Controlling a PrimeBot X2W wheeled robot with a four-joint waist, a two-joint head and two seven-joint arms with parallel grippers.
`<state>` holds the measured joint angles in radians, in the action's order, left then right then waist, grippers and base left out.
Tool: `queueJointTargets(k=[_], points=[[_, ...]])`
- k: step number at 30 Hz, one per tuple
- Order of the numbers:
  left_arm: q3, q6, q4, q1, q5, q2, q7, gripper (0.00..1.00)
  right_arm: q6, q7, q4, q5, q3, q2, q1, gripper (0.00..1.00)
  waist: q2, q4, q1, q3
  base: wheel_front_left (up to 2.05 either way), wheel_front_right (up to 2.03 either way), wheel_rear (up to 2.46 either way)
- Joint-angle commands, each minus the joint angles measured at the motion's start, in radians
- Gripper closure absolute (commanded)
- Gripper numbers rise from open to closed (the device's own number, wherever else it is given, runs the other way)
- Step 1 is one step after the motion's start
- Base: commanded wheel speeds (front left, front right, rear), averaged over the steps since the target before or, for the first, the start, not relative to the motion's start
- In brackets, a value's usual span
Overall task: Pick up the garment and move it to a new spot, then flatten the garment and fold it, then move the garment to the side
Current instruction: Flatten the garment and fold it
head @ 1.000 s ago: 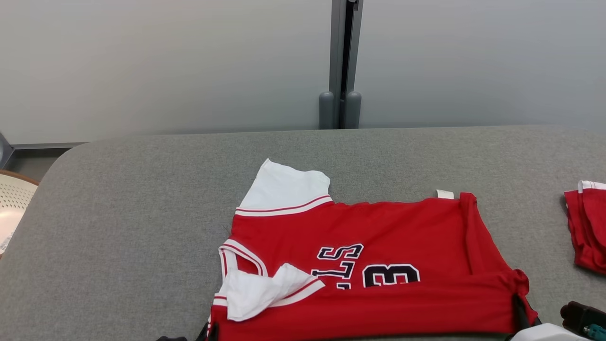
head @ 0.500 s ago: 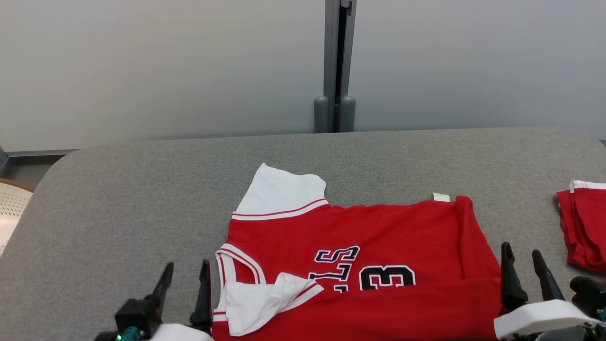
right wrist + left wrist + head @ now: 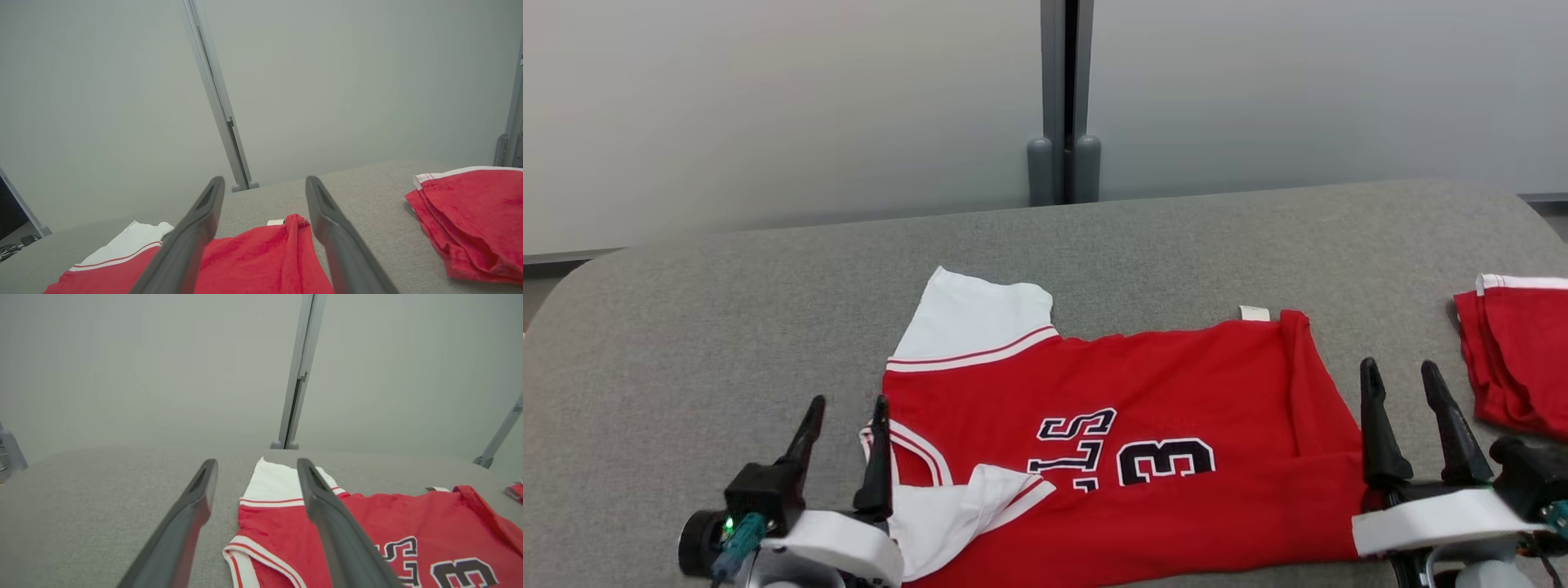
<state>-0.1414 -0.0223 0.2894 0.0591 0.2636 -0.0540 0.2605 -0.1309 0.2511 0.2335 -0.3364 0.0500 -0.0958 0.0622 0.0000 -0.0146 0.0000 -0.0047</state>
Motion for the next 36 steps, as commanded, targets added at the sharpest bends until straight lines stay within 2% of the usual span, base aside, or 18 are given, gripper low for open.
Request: queueJointTargets(k=[1,4,8,12,13,15,16,17,22,26,36], points=[[-0.02,0.02,0.031,0.052,-0.027,-0.022,-0.008,0.0,0.0,-0.01,-0.012,0.011,0.0,-0.003,0.027,0.0,0.0,-0.023,0.0,0.04,0.0,0.0,0.0],[-0.057,0.064,0.128,0.179,-0.062,-0.066,-0.057,0.0,0.0,-0.038,-0.029,0.025,0.006,0.0,0.074,0.0,0.0,-0.048,0.0,0.113,0.0,0.0,0.0],[-0.088,0.123,0.249,0.369,-0.059,-0.115,-0.155,0.0,0.0,-0.067,-0.043,0.052,0.041,-0.006,0.155,0.0,0.0,-0.094,0.0,0.206,0.0,0.0,0.0],[-0.142,0.151,0.348,0.559,-0.026,-0.187,-0.274,0.0,0.0,-0.091,-0.049,0.06,0.081,-0.005,0.241,0.0,0.0,-0.142,0.0,0.286,0.0,0.0,0.0],[-0.142,0.151,0.348,0.559,-0.026,-0.187,-0.274,0.0,0.0,-0.091,-0.049,0.06,0.081,-0.005,0.241,0.0,0.0,-0.142,0.0,0.286,0.0,0.0,0.0],[-0.204,0.152,0.391,0.636,0.012,-0.221,-0.339,0.0,0.0,-0.1,-0.048,0.06,0.105,-0.002,0.282,0.0,0.0,-0.168,0.0,0.317,0.0,0.0,0.0],[-0.275,0.152,0.421,0.711,0.082,-0.267,-0.415,0.0,0.0,-0.106,-0.045,0.056,0.128,0.001,0.317,0.0,0.0,-0.192,0.0,0.342,0.0,0.0,0.0],[-0.275,0.152,0.421,0.711,0.082,-0.267,-0.415,0.0,0.0,-0.106,-0.045,0.056,0.128,0.001,0.317,0.0,0.0,-0.192,0.0,0.342,0.0,0.0,0.0],[-0.435,0.152,0.421,0.86,0.27,-0.399,-0.536,0.0,0.0,-0.115,-0.039,0.047,0.185,0.01,0.379,0.0,0.0,-0.239,0.0,0.392,0.0,0.0,0.0],[-0.536,0.151,0.443,0.945,0.342,-0.483,-0.606,0.0,0.0,-0.105,-0.038,0.037,0.184,0.016,0.397,0.0,0.0,-0.258,0.0,0.421,0.0,0.0,0.0],[-0.696,0.152,0.502,1.033,0.466,-0.546,-0.682,0.0,0.0,-0.077,-0.038,0.035,0.171,0.035,0.384,0.0,0.0,-0.298,0.0,0.461,0.0,0.0,0.0]])
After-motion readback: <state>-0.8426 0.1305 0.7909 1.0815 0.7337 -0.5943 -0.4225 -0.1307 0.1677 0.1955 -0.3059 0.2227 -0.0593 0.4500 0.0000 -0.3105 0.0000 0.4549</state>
